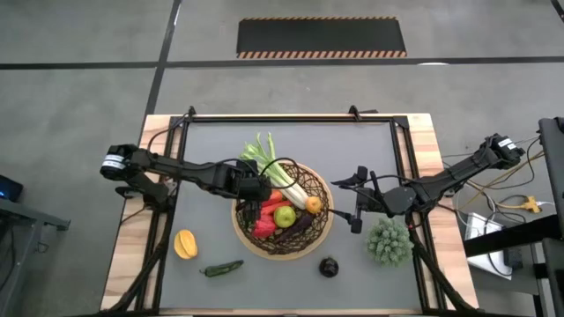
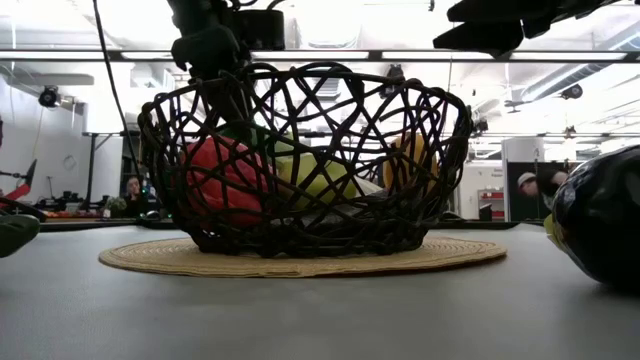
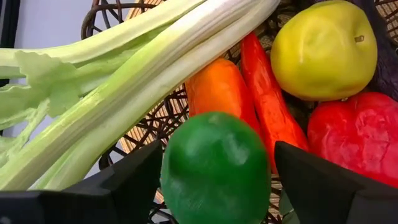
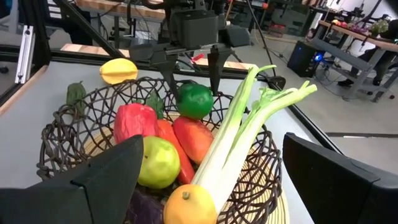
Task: Build produce basket
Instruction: Put the lime into the wire basket, then put the dark green chili pepper into the wire basket
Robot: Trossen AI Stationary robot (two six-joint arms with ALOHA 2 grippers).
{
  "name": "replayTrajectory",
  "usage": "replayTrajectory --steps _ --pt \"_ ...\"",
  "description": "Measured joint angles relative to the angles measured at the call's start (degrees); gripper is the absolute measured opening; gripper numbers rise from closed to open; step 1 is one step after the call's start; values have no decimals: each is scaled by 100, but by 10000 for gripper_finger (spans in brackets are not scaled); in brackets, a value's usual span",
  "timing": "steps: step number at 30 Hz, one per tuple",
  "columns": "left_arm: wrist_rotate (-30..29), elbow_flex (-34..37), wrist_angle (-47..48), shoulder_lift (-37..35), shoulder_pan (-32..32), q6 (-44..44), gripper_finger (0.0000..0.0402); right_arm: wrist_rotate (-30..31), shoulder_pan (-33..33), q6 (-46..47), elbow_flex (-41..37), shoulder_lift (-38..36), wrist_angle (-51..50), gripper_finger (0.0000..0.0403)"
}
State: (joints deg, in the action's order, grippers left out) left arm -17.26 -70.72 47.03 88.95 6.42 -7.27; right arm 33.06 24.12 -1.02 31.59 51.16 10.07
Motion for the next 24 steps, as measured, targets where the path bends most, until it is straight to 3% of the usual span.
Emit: replayTrajectory --steps 24 --pt "60 -284 -8 -468 39 163 299 -2 0 0 0 0 -48 365"
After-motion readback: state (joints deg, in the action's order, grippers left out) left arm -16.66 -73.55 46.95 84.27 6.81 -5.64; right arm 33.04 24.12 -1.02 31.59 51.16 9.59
